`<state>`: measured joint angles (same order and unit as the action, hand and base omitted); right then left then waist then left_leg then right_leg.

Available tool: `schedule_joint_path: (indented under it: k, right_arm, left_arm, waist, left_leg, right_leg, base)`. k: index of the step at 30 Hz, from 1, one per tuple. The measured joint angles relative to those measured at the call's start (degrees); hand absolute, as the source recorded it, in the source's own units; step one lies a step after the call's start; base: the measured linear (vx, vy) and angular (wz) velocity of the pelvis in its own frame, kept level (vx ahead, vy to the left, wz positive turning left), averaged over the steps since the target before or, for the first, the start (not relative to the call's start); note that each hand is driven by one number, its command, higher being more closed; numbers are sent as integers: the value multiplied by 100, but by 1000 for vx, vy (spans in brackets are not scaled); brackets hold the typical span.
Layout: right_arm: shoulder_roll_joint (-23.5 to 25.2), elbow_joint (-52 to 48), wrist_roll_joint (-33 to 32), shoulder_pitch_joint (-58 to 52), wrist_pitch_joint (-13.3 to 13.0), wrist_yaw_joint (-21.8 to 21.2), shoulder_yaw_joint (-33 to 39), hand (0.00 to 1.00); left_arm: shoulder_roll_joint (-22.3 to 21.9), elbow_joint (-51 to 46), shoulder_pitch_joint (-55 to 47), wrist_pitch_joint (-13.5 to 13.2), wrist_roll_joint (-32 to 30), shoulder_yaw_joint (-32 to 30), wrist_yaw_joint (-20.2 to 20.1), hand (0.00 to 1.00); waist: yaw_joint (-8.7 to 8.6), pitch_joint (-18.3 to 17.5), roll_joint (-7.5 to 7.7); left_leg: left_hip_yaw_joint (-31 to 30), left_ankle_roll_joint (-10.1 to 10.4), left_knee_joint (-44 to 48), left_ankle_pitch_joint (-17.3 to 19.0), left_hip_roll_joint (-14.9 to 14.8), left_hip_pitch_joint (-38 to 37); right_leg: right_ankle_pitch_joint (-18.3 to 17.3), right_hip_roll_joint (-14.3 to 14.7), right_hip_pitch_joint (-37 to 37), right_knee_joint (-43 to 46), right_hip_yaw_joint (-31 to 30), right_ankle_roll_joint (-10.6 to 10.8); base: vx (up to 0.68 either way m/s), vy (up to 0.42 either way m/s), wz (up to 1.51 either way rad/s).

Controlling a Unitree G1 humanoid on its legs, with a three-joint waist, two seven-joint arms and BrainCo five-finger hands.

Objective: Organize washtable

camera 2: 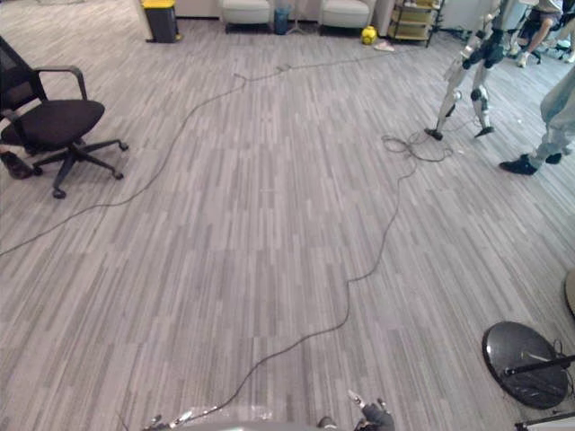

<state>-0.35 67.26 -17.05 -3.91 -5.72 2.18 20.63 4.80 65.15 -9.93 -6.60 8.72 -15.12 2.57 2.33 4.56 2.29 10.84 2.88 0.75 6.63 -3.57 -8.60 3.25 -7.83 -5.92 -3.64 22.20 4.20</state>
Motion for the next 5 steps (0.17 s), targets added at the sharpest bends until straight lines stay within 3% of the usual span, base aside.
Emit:
schedule_joint_path:
  k: [5]
  right_arm:
    - [-11,86,202,8,5,-10,-78,0]
  left_arm:
    - [82,6,0,-5,-104,211,-3,0]
  waist:
    - [0,-7,23]
  left_leg:
    - [-75,-19,0,8,92,35]
  right_leg:
    - [36,-93,17,11,30,56]
  base:
    - [-59,43,5]
